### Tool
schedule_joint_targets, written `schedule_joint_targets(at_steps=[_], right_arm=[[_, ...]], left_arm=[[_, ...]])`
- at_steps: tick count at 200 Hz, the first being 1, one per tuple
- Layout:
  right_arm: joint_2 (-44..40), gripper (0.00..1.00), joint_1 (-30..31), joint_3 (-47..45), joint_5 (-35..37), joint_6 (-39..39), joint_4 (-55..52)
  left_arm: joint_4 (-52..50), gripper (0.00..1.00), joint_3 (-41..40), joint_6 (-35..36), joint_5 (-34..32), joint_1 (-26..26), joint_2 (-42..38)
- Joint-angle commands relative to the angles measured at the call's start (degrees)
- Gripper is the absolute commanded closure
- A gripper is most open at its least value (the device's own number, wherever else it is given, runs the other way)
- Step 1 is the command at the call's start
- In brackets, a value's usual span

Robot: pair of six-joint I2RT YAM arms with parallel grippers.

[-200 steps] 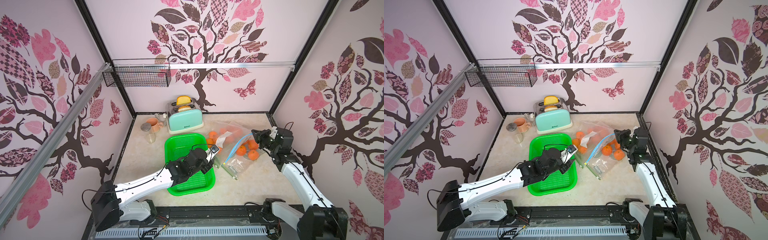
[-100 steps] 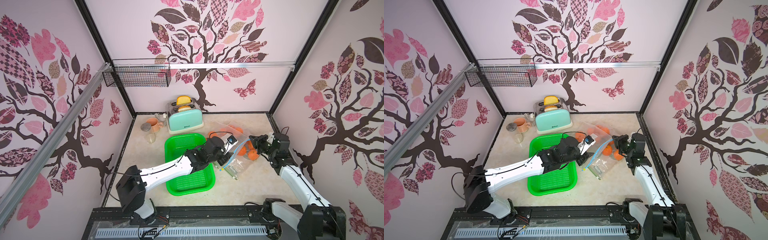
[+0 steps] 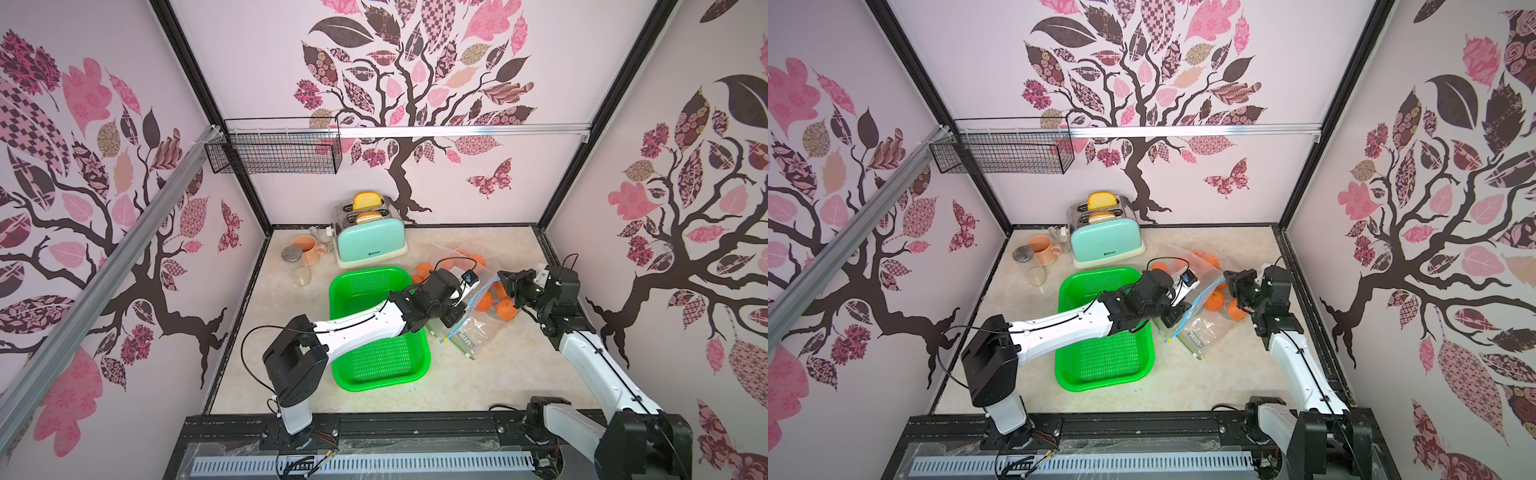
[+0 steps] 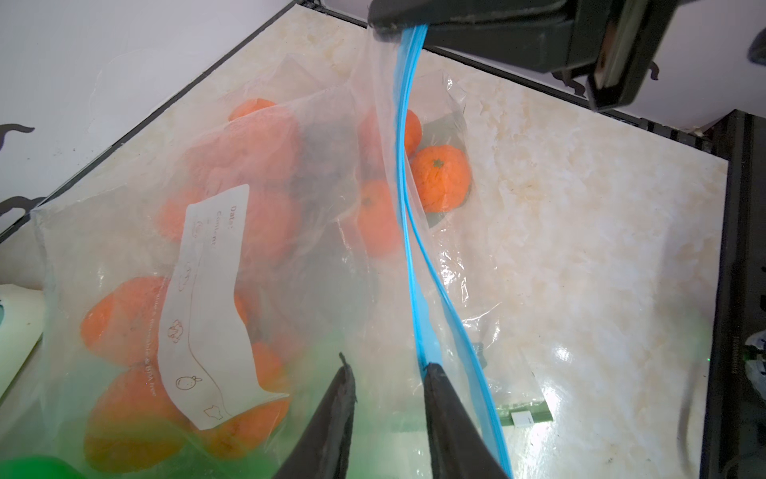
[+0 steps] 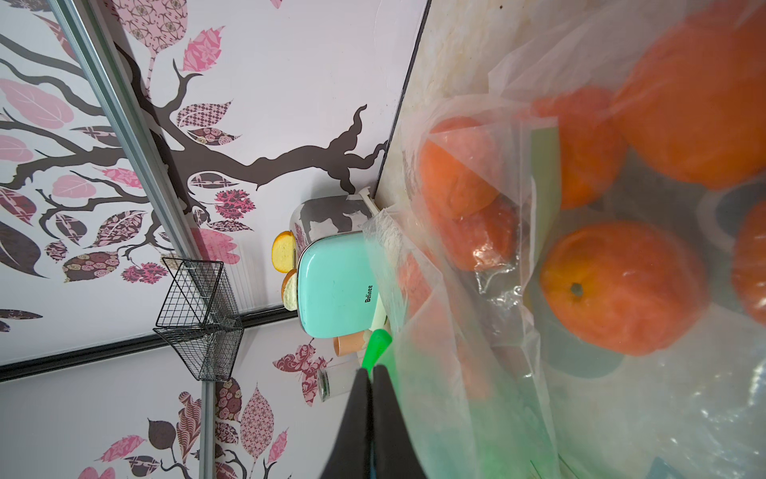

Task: Open the zip-top bag and take out the orange
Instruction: Unzip the zipper on the zipper food storage bag, then open the zipper of the food storage bag at the center of the board.

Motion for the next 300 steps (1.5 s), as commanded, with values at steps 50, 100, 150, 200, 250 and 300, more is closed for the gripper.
schedule_joint_targets(at_steps=[50, 100, 150, 200, 250, 300], right_arm=[[-0.6, 1.00, -0.2, 0.2, -0.4, -1.4, 0.8], [-0.7, 1.00, -0.1, 0.3, -0.6, -1.5, 0.6], [-1.0, 1.00, -0.1, 0.2, -0.6, -1.7, 0.2], [-2.4, 0.59, -0.1, -0.5, -0.4, -5.0, -1.1], [-15.4, 0.49, 3.6, 2.6, 5.8, -25.2, -15.8], [-20.7, 0.77, 11.7, 2.2, 2.3, -28.5, -12.9]], left_arm=[[0.3, 0.69, 1.0, -3.6, 4.7, -0.3, 0.9], [0.2, 0.70, 1.3, -3.6, 3.2, -1.0, 2.5], [-0.1, 0.83, 2.4, -3.4, 1.2, -1.0, 4.2], [1.5, 1.00, 1.0, -2.8, -2.5, -0.8, 1.6], [3.2, 1.00, -3.1, -2.1, -4.2, -0.7, -4.3], [3.4, 1.00, -3.9, -1.5, -2.7, -0.6, -6.4]])
